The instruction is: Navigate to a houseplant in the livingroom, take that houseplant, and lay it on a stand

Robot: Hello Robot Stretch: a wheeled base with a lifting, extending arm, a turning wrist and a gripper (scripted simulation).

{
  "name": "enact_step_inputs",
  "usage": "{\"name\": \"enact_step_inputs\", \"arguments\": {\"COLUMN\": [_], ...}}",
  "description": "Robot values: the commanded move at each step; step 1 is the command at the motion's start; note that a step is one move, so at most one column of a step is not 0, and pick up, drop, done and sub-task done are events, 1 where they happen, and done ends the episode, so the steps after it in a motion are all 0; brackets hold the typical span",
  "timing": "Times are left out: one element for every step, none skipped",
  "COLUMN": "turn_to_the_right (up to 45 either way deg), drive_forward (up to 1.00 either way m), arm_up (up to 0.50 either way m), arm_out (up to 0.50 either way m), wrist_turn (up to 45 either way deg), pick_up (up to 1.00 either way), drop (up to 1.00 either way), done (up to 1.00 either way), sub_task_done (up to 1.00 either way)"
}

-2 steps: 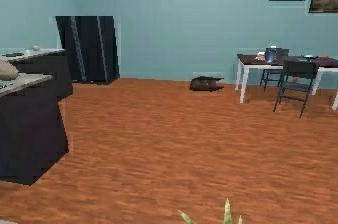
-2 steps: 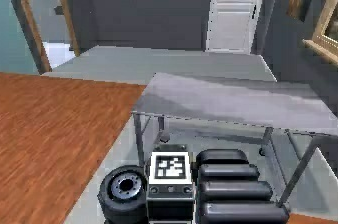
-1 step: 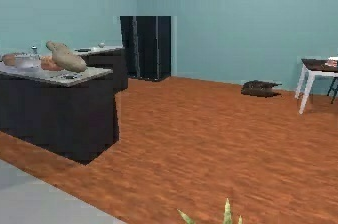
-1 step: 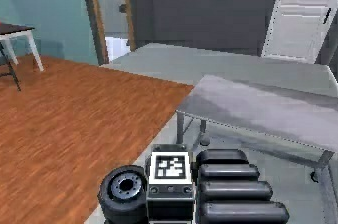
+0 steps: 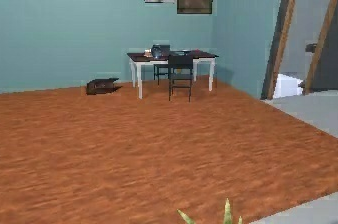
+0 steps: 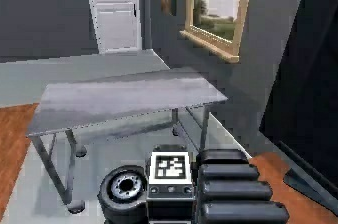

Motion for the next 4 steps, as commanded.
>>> {"name": "enact_step_inputs", "arguments": {"turn_to_the_right": [45.0,45.0,6.0,0.0], "drive_forward": [0.0,0.0,0.0,0.0], "arm_up": [0.0,0.0,0.0,0.0], "arm_out": [0.0,0.0,0.0,0.48], "wrist_turn": [0.0,0.0,0.0,0.0], "pick_up": [0.0,0.0,0.0,0.0], "drop": [0.0,0.0,0.0,0.0], "done": [0.0,0.0,0.0,0.0], "sub_task_done": [0.0,0.0,0.0,0.0]}}
